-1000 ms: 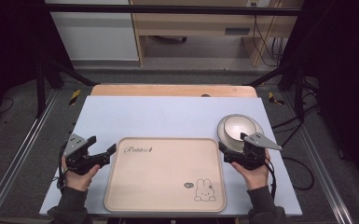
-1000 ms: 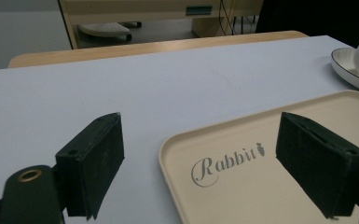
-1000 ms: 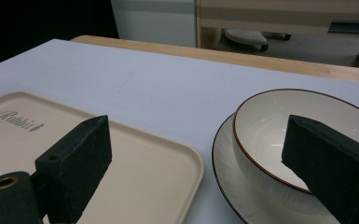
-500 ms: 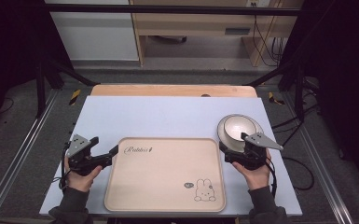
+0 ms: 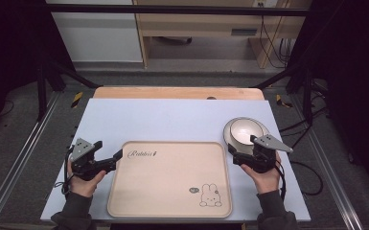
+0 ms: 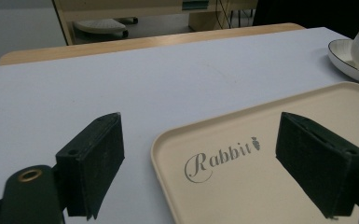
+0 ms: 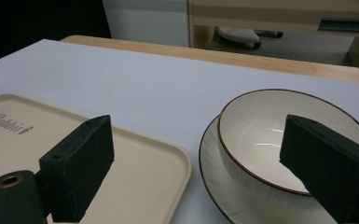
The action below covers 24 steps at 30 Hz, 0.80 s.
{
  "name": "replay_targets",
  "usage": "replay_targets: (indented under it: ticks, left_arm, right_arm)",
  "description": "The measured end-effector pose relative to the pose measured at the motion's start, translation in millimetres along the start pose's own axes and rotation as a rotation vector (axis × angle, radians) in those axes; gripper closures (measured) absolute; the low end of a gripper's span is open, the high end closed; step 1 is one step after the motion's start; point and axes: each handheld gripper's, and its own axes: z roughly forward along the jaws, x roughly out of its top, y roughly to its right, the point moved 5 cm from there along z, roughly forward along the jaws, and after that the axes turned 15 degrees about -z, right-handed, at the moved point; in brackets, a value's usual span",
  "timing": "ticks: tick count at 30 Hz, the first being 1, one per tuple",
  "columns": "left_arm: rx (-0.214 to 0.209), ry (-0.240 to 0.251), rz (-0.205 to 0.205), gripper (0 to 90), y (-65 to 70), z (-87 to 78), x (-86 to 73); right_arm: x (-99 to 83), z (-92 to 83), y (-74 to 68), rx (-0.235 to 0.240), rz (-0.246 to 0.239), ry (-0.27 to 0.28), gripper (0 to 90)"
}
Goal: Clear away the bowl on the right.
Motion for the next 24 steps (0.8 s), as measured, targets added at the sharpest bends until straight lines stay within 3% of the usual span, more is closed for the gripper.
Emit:
replay_targets:
  ticks: [24]
  left_arm:
    - [-0.003,-0.020,0.016,14.8,4.6,4.9,-4.8]
  right_arm:
    - [1.2,-0.8,19.4,-0.082,0.017,-0.039,15.1]
